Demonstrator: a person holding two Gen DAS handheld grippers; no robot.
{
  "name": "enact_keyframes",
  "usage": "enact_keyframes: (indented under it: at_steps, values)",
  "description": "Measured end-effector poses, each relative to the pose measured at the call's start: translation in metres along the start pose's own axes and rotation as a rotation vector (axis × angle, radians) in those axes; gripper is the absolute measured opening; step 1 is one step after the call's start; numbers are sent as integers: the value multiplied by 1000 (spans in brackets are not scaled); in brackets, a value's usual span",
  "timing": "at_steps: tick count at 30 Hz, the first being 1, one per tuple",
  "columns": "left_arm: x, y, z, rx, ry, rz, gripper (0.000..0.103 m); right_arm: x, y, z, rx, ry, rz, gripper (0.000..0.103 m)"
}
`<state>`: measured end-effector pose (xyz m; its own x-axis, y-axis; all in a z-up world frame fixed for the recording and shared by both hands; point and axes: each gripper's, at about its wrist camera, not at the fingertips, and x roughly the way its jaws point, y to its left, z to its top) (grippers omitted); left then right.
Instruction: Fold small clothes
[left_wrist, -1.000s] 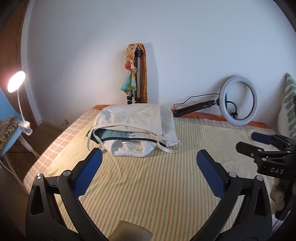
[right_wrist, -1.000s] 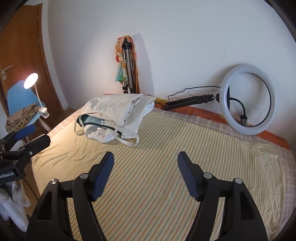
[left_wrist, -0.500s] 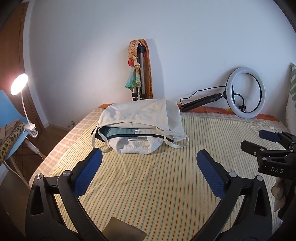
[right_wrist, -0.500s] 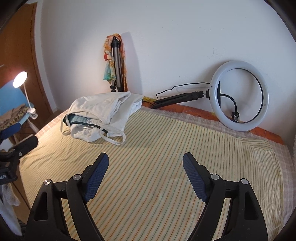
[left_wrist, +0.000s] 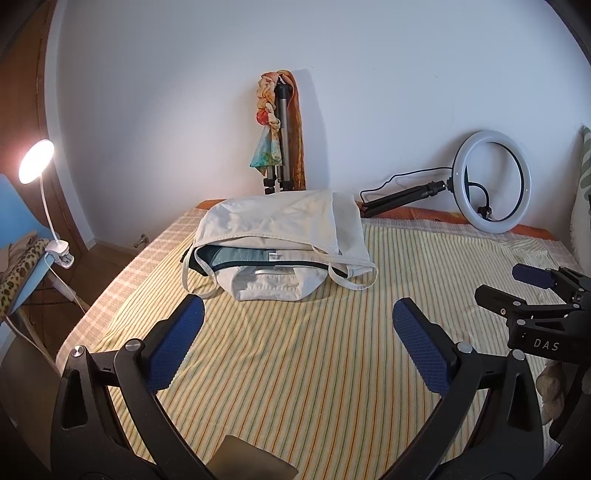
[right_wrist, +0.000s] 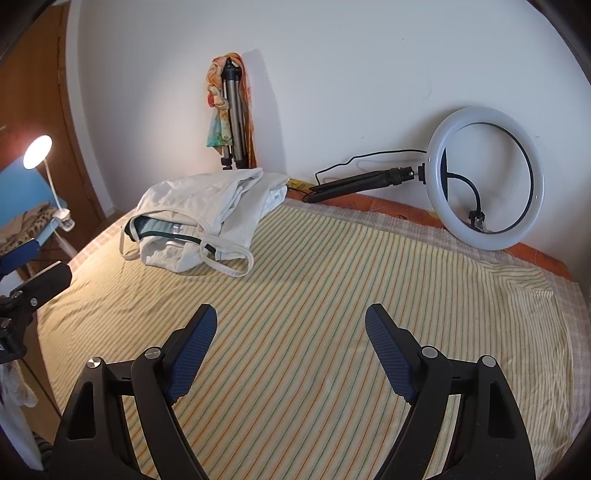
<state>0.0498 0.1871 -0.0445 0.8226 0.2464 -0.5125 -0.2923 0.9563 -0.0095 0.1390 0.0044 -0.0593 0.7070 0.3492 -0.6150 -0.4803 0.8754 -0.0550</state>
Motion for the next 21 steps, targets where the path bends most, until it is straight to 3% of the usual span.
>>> enact_keyframes:
  at_steps: [21]
  values:
    - [-4, -4, 1, 32, -14, 8, 103, -1, -5, 1, 31, 2, 9, 83]
